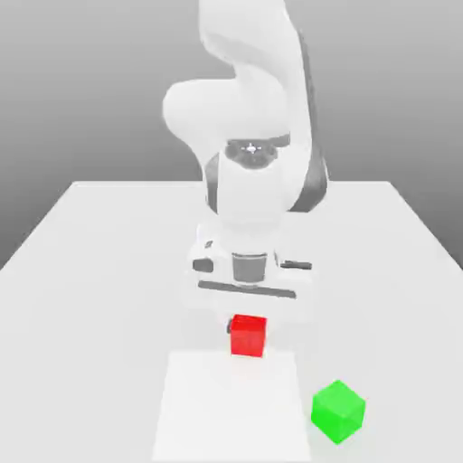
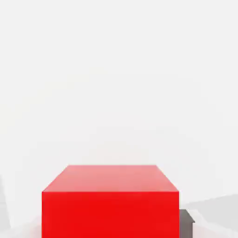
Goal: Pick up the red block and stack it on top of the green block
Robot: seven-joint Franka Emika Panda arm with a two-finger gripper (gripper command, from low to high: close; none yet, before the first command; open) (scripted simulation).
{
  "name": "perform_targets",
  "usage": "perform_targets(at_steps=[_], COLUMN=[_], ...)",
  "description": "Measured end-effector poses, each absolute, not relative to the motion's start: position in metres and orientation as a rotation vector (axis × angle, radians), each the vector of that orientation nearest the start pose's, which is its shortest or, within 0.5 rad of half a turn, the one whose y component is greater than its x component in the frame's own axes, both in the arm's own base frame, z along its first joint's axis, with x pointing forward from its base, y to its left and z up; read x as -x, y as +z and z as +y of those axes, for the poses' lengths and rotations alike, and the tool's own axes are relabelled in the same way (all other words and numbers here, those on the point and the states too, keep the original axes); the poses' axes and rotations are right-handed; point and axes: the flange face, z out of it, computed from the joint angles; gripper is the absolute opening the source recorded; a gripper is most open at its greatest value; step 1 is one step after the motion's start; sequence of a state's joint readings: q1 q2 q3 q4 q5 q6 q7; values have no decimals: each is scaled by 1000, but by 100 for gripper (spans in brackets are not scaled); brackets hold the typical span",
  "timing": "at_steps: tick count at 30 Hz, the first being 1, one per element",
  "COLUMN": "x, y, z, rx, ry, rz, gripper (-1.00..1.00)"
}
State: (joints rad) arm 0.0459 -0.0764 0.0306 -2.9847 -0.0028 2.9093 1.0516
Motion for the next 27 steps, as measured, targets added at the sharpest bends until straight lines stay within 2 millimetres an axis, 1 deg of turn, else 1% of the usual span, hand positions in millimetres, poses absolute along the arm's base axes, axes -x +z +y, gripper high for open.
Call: perform_targets(at_steps=[2, 5, 7, 10, 14, 16, 19, 20, 25, 26, 27], x=[-316, -342, -362, -390, -423, -431, -432, -432, -432, -432, -432], y=[206, 217, 224, 233, 243, 228, 192, 185, 185, 181, 185], z=[26, 47, 65, 100, 141, 145, 146, 146, 146, 146, 146], rx=[2790, 2890, 2959, 3050, 3122, 3130, 3132, 3132, 3132, 3132, 3132], ry=[-1, 5, 7, 8, 3, 1, 1, 1, 1, 1, 0], rz=[1443, 1214, 1024, 706, 320, 264, 248, 247, 247, 246, 246], gripper=[-100, -100, -100, -100, -100, -100, -100, 100, 100, 100, 100])
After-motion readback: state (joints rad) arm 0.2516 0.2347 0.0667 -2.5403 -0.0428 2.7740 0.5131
